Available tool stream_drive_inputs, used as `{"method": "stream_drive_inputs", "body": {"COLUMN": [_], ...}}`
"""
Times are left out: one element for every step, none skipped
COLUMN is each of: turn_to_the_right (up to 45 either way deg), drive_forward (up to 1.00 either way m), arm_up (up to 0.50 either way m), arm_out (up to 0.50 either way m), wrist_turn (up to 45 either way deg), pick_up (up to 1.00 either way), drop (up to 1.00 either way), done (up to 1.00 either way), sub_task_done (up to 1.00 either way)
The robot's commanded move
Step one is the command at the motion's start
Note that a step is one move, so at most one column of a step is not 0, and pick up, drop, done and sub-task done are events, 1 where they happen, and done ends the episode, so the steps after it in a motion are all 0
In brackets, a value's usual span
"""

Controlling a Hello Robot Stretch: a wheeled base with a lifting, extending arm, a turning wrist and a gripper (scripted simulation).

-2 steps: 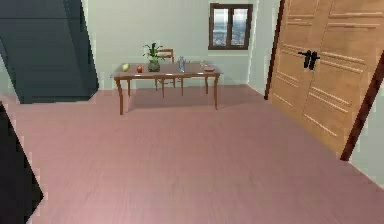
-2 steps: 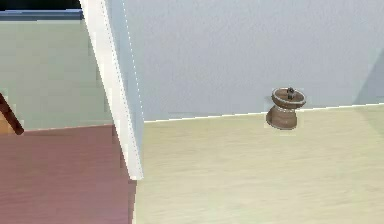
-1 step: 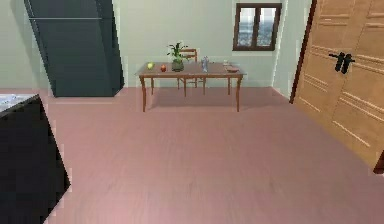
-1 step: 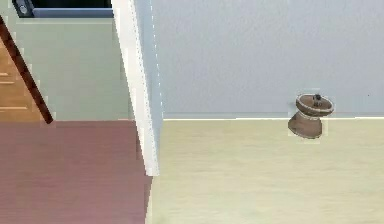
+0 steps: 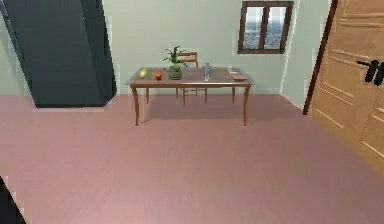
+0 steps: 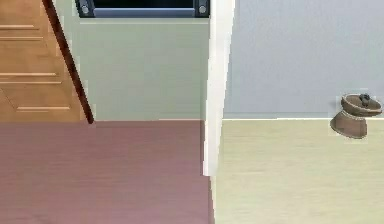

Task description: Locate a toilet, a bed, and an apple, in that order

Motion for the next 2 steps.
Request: {"method": "stream_drive_inputs", "body": {"turn_to_the_right": [-12.0,0.0], "drive_forward": [0.00,1.00], "arm_up": [0.00,0.00], "arm_out": [0.00,0.00], "wrist_turn": [0.0,0.0], "pick_up": [0.00,0.00], "drop": [0.00,0.00], "done": [0.00,0.00], "sub_task_done": [0.00,0.00]}}
